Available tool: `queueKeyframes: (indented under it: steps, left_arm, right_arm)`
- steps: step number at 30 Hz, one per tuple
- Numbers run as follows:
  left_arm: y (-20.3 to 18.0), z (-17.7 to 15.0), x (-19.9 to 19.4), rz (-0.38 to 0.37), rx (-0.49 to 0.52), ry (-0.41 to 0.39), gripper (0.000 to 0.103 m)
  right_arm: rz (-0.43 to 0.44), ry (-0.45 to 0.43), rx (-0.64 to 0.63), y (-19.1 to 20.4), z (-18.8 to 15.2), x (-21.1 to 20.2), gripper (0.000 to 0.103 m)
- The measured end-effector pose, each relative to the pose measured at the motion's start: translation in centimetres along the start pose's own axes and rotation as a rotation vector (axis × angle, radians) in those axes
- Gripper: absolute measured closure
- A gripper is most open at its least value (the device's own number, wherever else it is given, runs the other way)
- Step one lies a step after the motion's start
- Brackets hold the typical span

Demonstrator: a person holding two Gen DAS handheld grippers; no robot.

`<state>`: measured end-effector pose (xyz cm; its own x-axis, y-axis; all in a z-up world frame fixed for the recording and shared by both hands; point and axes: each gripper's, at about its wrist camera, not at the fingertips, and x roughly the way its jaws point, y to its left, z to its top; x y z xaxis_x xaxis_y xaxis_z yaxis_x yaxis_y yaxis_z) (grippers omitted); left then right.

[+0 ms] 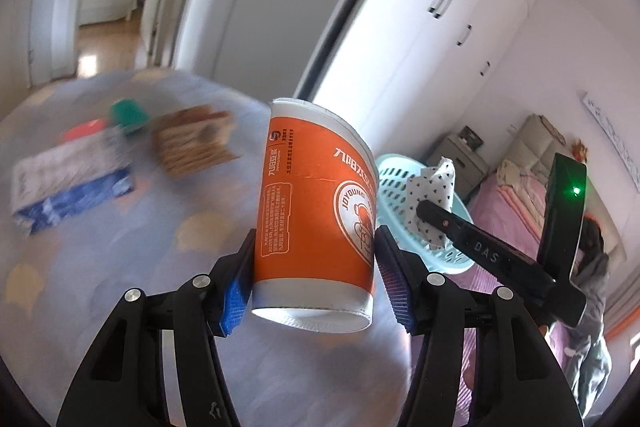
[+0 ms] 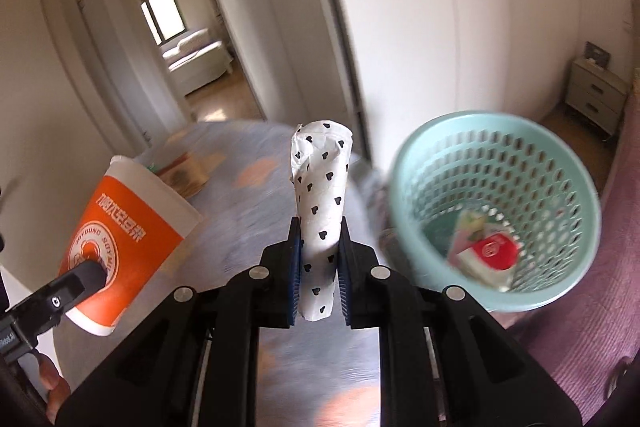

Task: Collect trash
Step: 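Carry orange cup and polka-dot paper over the basket and open both grippers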

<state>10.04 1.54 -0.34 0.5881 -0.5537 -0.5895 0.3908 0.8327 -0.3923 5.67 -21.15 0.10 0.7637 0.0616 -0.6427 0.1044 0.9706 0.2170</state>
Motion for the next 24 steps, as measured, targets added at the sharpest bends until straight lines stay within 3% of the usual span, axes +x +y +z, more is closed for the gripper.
queueKeyframes:
  steps: [7,12,17,24]
  left_arm:
    - [-6.2,2.9,4.3,-0.047,0.110,0.003,0.048]
    - [-9.1,4.2,7.8,-0.093,0.132,0.028,0.048]
    - [-11.5,5.1,12.3,-0.121,0.139,0.059,0.048]
    - [-12.6,4.5,17.2,-0.103,0.153,0.117,0.048]
  right_arm:
    - [-0.058,-0.069,0.080,-5.2,2.5,-1.3,0.089]
    - [-0.117,-0.106,0.141,-9.7,3.9,-2.0,0.089]
    - [-0.165,-0.100,0.182,-13.2,4.6,-1.1,0.089]
    - [-0.216,-0.072,0.226,-16.7,4.6,0.2,0.089]
